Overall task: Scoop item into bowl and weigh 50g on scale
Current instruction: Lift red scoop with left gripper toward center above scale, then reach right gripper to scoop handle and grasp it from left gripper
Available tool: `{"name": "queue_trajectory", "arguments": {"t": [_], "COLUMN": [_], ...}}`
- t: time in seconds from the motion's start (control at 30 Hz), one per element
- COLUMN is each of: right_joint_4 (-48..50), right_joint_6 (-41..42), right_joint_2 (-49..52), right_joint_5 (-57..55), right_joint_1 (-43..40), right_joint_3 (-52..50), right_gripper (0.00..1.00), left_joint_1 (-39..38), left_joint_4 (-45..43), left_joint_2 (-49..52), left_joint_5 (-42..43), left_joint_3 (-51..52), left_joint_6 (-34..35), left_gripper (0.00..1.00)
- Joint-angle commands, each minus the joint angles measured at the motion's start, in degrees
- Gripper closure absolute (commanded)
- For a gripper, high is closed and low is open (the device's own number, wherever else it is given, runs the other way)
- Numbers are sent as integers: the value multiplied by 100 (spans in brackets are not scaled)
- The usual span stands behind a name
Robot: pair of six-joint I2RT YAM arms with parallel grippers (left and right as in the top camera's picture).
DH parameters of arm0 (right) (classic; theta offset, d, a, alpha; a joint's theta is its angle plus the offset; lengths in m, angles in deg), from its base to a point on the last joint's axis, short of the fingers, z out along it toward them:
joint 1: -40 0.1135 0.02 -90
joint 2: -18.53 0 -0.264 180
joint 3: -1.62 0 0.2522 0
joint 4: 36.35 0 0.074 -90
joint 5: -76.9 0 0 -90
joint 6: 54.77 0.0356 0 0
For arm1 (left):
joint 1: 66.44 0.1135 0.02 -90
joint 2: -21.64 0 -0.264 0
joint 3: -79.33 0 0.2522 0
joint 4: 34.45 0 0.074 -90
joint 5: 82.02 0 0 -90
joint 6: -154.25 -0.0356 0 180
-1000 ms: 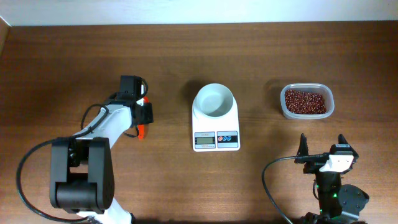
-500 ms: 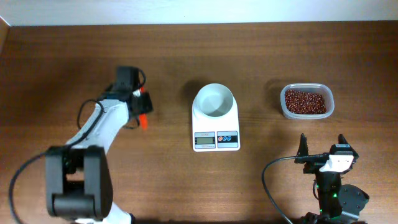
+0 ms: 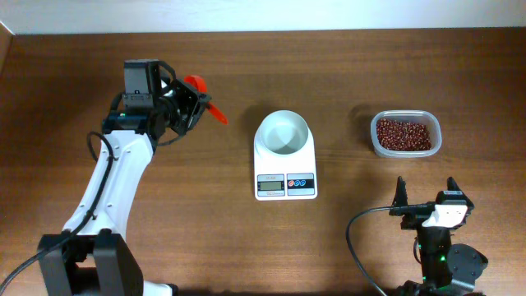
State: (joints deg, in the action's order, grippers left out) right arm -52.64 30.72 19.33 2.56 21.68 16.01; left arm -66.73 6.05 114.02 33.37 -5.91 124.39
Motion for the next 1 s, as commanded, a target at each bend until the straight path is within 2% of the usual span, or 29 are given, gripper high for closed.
{"name": "queue_trajectory", "arguments": {"t": [0.0, 0.1, 0.3, 0.4, 0.53, 0.7, 0.73, 0.83, 0.9, 0.97], "right_joint_4": [98, -4, 839, 824, 522, -909, -1648, -3383, -4092, -4214], "right_joint_6": [26, 22, 48, 382, 713, 710, 710, 713, 715, 715], "right_joint_2": [-37, -37, -37, 195, 1613, 4081, 4758, 6008, 6612, 6955], "right_joint_5": [44, 35, 450, 450, 614, 1711, 2131, 2529, 2874, 3442], "right_joint_1": [33, 33, 33, 33, 33, 33, 33, 33, 33, 33], "right_joint_3": [-31, -31, 26, 520, 1967, 4485, 5333, 6894, 7569, 7731], "right_gripper": [1, 1, 1, 1, 1, 1, 1, 1, 1, 1], "left_joint_1": [31, 31, 31, 31, 31, 31, 31, 31, 31, 31], "left_joint_4": [-17, -15, -17, -39, -214, -232, -232, -280, -269, -273], "left_joint_2": [-70, -70, -70, -70, -70, -70, -70, -70, -70, -70], "left_joint_5": [595, 890, 1508, 1600, 1578, 1582, 1674, 2124, 2151, 2181], "left_joint_3": [-59, -59, -59, -59, -59, -59, -59, -59, -59, -59], "left_joint_6": [350, 350, 348, 352, 348, 348, 348, 350, 586, 944], "left_gripper": [100, 100, 100, 100, 100, 100, 100, 100, 100, 100]}}
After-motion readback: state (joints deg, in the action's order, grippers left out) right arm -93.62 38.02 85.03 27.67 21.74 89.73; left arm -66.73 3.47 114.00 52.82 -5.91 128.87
